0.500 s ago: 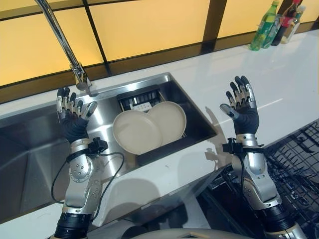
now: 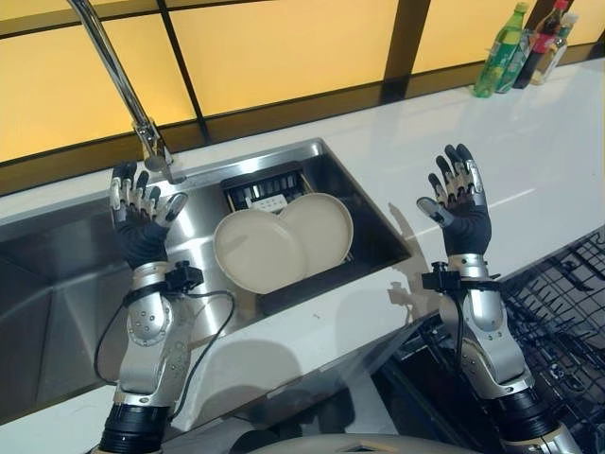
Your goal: Pick up plates and place into dishwasher.
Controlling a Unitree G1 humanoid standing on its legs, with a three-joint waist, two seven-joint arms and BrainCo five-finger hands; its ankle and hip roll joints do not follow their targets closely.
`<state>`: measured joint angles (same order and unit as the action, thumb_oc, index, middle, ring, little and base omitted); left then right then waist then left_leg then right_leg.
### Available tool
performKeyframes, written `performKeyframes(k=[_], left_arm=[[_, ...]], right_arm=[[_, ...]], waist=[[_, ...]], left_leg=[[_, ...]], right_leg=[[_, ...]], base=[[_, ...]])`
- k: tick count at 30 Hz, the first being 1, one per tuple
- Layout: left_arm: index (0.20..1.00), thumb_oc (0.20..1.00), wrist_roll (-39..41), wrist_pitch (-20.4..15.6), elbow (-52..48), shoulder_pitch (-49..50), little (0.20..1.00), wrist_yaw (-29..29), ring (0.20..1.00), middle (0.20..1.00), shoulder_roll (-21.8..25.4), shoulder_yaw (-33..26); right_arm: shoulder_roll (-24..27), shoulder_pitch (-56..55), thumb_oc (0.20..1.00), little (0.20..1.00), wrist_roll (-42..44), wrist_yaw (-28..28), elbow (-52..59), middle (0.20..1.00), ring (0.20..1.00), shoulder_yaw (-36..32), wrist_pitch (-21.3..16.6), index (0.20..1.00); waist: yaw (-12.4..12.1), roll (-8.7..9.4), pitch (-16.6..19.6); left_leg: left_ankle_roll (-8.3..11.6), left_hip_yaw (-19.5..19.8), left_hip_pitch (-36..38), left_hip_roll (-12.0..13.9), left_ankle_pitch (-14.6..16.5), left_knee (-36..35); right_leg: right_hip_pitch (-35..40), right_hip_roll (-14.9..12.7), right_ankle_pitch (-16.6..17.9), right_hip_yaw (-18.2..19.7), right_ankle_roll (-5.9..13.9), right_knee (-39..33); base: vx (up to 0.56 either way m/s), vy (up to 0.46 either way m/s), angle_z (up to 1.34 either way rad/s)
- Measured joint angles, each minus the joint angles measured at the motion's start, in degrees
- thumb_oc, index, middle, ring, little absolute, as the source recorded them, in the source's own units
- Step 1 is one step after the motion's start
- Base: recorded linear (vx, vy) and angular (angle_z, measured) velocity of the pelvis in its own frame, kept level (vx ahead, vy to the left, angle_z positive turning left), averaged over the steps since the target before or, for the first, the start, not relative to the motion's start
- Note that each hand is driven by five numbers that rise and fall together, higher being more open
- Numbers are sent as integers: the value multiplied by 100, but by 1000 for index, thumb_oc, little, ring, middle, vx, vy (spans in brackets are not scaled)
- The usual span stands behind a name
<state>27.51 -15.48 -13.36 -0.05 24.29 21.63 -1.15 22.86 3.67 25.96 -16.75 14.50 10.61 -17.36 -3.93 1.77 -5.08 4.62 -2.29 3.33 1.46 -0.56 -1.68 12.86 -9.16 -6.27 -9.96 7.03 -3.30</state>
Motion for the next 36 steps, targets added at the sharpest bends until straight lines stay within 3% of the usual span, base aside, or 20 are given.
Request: performKeyframes(k=[5,8,10,13,17,29,36], left_arm=[[1000,1000,-870,58,2,-25,1000,-80,1000,1000,373,-49],[1000,1000,-1902,161,243,-129,1000,76,1000,1000,793,-68],[1000,1000,-2949,264,669,-196,1000,354,1000,1000,1276,-90],[1000,1000,-3871,446,1454,-218,1000,501,1000,1000,1972,-238],[1000,1000,-4688,648,2020,-181,1000,601,1000,1000,2381,-281],[1000,1000,-6711,732,2263,227,1000,724,1000,1000,2988,-36],[1000,1000,-7642,437,2272,413,1000,738,1000,1000,3264,499]], right_arm=[[0,0,1000,1000,1,48,-1,1000,1000,-90,33,1000],[13,1,1000,1000,4,101,-6,1000,1000,-103,38,1000],[41,2,1000,1000,18,135,-9,1000,1000,-111,84,1000],[130,0,1000,1000,77,152,-9,1000,1000,-133,149,1000],[228,-3,1000,1000,215,217,-18,1000,1000,-168,191,1000],[312,-164,1000,1000,413,438,-25,1000,1000,-383,312,1000],[515,-195,1000,1000,524,541,-151,1000,1000,-381,409,1000]], waist=[[4,-10,15],[11,-37,61],[19,-61,85],[67,-118,189],[152,-158,215],[162,-280,238],[168,-334,205]], left_leg=[[-2,-2,8,-1,-14,-21],[-4,-6,37,-1,-55,-99],[-5,-24,73,4,-63,-125],[-7,-57,124,11,-113,-235],[-5,-78,190,20,-164,-329],[-4,-81,192,12,-164,-330],[-4,-79,190,8,-164,-331]], right_leg=[[-2,-2,0,0,0,1],[-8,-4,0,1,0,0],[-1,-3,0,9,0,0],[-13,-6,0,17,0,-4],[-14,-3,0,27,0,-13],[-14,-4,0,32,0,-13],[-17,-5,0,32,0,-11]], base=[[5,6,0],[39,31,0],[38,34,-5],[36,45,-4],[36,41,-1],[64,47,0],[78,65,0]])
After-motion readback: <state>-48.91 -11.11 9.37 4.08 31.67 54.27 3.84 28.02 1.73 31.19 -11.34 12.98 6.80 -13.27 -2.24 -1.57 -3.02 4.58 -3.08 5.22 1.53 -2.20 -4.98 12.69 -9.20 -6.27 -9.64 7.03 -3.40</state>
